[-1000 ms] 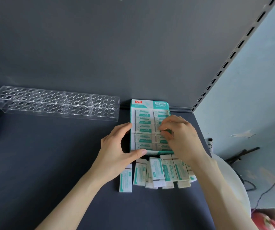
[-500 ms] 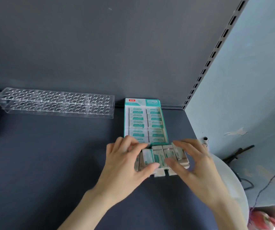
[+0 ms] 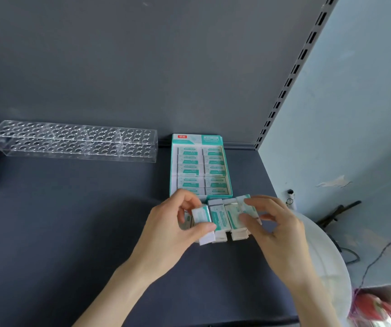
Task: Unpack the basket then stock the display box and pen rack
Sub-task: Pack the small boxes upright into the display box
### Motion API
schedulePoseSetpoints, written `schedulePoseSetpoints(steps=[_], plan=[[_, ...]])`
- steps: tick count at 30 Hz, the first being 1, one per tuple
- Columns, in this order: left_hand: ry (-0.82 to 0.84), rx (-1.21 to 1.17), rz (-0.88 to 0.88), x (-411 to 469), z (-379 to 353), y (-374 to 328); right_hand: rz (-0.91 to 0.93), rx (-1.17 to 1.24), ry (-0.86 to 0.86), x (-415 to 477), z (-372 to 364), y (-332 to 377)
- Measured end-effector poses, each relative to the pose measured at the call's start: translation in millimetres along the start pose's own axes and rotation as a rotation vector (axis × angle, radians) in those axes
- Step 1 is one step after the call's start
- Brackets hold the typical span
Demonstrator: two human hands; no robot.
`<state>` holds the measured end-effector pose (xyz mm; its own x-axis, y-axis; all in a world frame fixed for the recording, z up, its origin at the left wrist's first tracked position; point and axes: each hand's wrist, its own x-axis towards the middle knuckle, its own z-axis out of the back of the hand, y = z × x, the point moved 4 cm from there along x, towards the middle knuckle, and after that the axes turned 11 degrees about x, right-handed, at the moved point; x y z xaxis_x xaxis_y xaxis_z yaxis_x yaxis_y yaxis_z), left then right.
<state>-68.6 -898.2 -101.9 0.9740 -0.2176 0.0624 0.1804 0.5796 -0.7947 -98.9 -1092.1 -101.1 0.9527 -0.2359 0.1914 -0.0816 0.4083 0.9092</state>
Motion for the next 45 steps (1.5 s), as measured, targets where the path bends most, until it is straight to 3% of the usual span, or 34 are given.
schedulePoseSetpoints(steps=[6, 10, 16, 20, 26, 34, 38, 45], plan=[[0.131, -0.290, 0.049, 5, -2, 1, -0.087, 0.118, -0.063, 2, 2, -4], [0.116, -0.457, 0.053, 9, 0, -1, -0.119, 0.244, -0.072, 7, 6, -1], [0.108, -0.686, 0.020, 12, 4, -13, -0.082, 0.601, 0.066, 24, -5, 26], [0.129, -0.683, 0.071, 15, 8, -11, -0.077, 0.726, 0.170, 32, -26, 37], [0.080, -0.611, 0.093, 21, 26, 5, -0.055, 0.729, 0.230, 39, -54, 38], [-0.126, -0.374, 0.103, 40, 39, 28, -0.039, 0.399, 0.226, 63, -66, 33], [-0.222, -0.593, 0.242, 44, 35, 41, 0.014, 0.072, 0.190, 75, -70, 28], [-0.290, -0.726, 0.320, 44, 31, 52, 0.059, -0.053, 0.246, 77, -78, 24]])
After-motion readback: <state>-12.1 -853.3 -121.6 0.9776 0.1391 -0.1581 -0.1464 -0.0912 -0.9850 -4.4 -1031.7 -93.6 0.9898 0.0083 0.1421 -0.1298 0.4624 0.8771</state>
